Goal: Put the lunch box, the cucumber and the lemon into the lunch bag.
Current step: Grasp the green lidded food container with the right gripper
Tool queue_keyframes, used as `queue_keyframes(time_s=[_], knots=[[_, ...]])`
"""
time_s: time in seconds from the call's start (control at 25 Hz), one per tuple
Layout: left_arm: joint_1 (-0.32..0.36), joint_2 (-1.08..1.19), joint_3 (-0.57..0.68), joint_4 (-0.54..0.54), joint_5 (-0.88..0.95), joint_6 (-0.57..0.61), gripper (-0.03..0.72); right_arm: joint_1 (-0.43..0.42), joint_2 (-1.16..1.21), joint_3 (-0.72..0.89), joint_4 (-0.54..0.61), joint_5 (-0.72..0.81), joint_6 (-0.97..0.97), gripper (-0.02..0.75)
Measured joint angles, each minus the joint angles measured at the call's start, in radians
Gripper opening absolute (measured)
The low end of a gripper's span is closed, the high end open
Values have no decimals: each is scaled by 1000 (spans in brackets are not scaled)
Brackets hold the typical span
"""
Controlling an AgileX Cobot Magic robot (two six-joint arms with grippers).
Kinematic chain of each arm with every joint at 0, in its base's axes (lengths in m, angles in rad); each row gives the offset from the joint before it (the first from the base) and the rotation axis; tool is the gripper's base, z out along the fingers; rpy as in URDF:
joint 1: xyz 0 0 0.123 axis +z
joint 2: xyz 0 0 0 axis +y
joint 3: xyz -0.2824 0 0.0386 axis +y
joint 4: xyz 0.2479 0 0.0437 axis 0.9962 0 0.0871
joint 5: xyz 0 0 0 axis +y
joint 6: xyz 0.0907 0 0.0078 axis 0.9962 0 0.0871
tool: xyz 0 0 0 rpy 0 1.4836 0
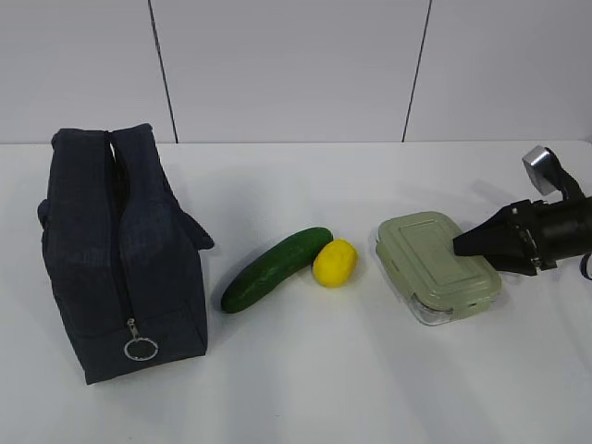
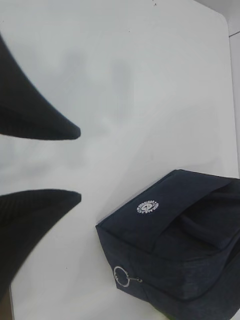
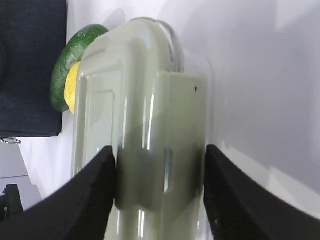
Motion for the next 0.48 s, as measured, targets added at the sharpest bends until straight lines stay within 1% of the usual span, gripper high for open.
queue_keyframes(time_s=[0.48], knots=[[0,0,0,2,0,0,242,0,0,0,2,0,0,418]])
